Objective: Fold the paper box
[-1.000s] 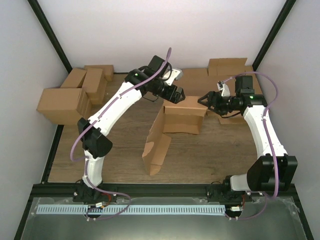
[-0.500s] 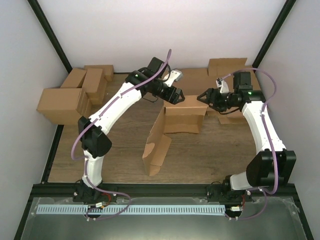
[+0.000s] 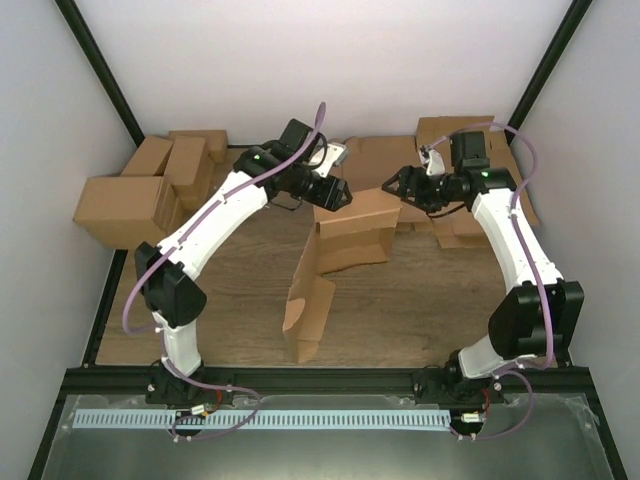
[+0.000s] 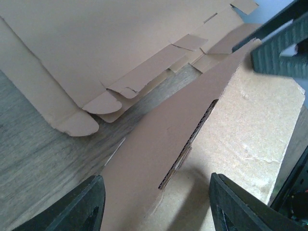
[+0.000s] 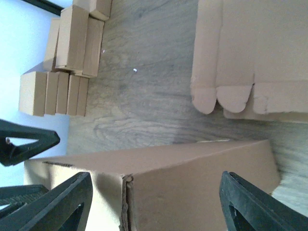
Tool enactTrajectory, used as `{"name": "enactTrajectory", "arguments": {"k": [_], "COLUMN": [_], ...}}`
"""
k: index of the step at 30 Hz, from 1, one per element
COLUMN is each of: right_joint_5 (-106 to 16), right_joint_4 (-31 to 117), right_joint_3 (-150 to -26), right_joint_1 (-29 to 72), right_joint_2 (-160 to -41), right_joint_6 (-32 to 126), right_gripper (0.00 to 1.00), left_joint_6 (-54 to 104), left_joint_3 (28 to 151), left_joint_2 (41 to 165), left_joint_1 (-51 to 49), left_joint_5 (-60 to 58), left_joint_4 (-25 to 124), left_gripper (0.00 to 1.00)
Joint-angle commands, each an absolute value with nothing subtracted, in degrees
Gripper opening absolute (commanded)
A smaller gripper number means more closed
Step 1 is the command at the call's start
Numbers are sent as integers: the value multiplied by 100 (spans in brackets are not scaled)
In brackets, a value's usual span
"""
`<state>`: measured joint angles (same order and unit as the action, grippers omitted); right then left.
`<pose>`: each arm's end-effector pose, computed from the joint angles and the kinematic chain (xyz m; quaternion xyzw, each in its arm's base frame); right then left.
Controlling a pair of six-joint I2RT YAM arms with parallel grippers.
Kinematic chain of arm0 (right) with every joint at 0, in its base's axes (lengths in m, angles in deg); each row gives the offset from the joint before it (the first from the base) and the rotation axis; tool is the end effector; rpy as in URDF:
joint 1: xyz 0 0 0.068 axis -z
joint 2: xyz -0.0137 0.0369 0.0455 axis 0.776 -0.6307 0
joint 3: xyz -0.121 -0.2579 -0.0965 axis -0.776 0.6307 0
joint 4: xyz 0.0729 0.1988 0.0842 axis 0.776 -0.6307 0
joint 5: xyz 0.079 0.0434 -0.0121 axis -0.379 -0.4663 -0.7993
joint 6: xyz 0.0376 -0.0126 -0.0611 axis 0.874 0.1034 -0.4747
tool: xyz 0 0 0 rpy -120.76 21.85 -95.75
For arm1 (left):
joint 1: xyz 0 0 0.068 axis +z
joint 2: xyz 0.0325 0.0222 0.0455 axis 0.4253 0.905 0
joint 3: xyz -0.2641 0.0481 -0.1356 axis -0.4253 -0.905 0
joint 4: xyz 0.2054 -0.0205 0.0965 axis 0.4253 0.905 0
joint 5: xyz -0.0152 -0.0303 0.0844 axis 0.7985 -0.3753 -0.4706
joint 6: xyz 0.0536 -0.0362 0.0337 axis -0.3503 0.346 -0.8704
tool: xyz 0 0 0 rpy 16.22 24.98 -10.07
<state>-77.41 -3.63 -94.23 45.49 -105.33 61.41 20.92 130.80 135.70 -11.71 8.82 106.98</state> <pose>0.2827 0.0656 0.3551 0.0117 0.8956 0.3824 0.2271 0.3068 -0.2539 0.3705 0.2911 0.8825 -0.2648 0.2577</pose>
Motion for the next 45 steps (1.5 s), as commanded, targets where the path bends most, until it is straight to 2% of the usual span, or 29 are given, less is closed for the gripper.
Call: {"name": "enactTrajectory", "arguments": {"k": [1, 3, 6, 9, 14, 23, 28, 45], "right_joint_5": [-6995, -6655, -6439, -6807, -7733, -7635, -7453, -6689], "right_joint_4": [-610, -802, -1150, -1193, 147, 2037, 2659, 5741], "right_joint_3": [-9947, -9977, -9997, -9770, -8545, -7478, -7135, -5814], "right_joint_1": [4510, 4509, 4509, 4490, 4174, 3073, 2821, 2822], "right_joint_2": [-10364, -10197, -9895, -9448, -8522, -8371, -8521, -8754], "right_joint_6": [6365, 6645, 7227, 8119, 10096, 11587, 11767, 12391], "right_gripper": [77, 80, 80, 79, 77, 79, 78, 58], "left_joint_6": [2186, 2197, 2239, 2317, 2457, 2648, 2677, 2606], "left_joint_3": [12769, 12670, 12546, 12492, 12333, 12245, 12190, 11860], "left_joint_2": [13446, 13386, 13306, 13261, 13153, 13086, 13049, 12899], "left_joint_1": [-1130, -1130, -1128, -1130, -1130, -1130, -1130, -1128], "left_joint_5": [575, 523, 483, 475, 552, 660, 698, 1058], "left_joint_4": [11011, 11005, 10968, 10967, 10869, 10795, 10727, 10546], "left_gripper": [60, 60, 60, 60, 60, 59, 59, 59]}}
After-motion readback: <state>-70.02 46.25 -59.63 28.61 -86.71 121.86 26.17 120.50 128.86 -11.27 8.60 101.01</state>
